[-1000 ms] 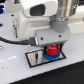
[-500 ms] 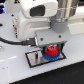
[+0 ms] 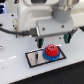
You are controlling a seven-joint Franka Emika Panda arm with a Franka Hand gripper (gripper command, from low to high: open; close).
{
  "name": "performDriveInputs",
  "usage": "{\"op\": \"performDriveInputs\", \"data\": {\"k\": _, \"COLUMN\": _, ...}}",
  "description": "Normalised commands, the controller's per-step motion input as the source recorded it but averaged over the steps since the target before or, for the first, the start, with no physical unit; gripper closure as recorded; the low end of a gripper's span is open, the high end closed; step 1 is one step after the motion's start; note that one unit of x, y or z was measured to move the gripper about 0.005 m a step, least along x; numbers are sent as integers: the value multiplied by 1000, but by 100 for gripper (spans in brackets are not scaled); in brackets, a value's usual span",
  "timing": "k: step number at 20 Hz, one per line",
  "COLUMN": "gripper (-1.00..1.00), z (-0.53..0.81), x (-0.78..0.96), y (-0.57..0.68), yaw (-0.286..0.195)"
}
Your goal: Insert the blue gear onto the right peg, followed by the red gear
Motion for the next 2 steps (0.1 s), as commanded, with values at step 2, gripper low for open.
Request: {"op": "performDriveInputs", "data": {"k": 2, "gripper": -100, "z": 4, "x": -3, "y": -13, "yaw": 0}}
